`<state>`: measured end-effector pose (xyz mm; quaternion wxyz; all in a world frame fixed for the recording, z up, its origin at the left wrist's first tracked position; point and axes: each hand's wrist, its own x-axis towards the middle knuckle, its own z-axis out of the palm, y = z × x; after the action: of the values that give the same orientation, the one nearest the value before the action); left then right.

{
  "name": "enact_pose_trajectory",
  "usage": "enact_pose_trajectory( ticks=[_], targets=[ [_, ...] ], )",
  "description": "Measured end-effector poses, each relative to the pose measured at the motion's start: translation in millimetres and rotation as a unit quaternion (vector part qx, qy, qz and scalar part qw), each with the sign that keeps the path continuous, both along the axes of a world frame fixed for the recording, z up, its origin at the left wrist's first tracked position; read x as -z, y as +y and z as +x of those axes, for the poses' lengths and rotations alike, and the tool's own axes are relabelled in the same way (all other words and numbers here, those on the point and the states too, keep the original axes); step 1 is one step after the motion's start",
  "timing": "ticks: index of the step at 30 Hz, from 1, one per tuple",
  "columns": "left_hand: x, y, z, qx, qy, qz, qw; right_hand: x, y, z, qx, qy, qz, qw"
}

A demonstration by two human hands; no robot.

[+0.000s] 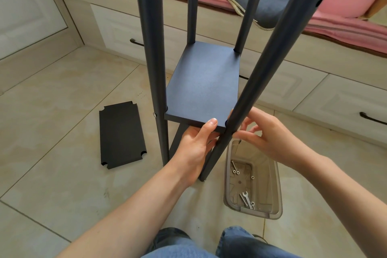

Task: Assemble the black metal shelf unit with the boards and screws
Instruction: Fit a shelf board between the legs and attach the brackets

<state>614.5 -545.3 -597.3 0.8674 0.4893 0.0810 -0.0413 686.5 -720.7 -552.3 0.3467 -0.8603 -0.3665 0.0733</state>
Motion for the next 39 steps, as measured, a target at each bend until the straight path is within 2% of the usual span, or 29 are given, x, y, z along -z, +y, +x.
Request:
enact_pose_trajectory(
  ticks=[6, 10, 13, 15, 18, 20, 22, 26, 28, 32, 34, 39],
  targets=[
    [-2, 0, 1, -0.012, 0.020, 0.047, 0.999, 7, -1, -4, 0.020, 0.076, 0.052, 0.996],
    [-4, -1, -3, -0.067, 0.077, 0.125, 0.987, 7, 0, -3, 0.037, 0.115, 0.086, 0.989],
    [-10, 4, -12, -0.101, 0.130, 0.202, 0.965, 5, 1, 0, 0.051, 0.145, 0.125, 0.980],
    [-11, 8, -22, -0.142, 0.107, 0.342, 0.923, 3, 1, 2, 0.063, 0.165, 0.134, 0.975],
    [-15, 13, -33, -0.201, -0.084, 0.520, 0.826, 1, 0, 4, 0.082, 0.206, 0.141, 0.965],
    [-20, 15, -28, -0.201, -0.188, 0.608, 0.745, 0, 2, 5, 0.082, 0.236, 0.148, 0.957],
    [-26, 13, -17, -0.165, -0.217, 0.678, 0.683, -3, 1, 5, 0.078, 0.259, 0.152, 0.951],
    [-32, 5, 3, -0.043, -0.192, 0.725, 0.660, -9, -5, 3, 0.075, 0.272, 0.130, 0.951],
    [-32, 4, 11, -0.018, -0.194, 0.736, 0.648, -9, -6, 3, 0.105, 0.289, 0.135, 0.942],
    [-31, 3, 20, -0.013, -0.197, 0.746, 0.636, -7, 7, 9, 0.190, 0.385, 0.192, 0.883],
    [-29, 2, 19, -0.017, -0.200, 0.751, 0.630, -6, 17, 10, 0.201, 0.425, 0.193, 0.862],
    [-29, 6, 17, -0.024, -0.203, 0.773, 0.600, -2, 30, 10, 0.197, 0.421, 0.180, 0.867]
  ],
)
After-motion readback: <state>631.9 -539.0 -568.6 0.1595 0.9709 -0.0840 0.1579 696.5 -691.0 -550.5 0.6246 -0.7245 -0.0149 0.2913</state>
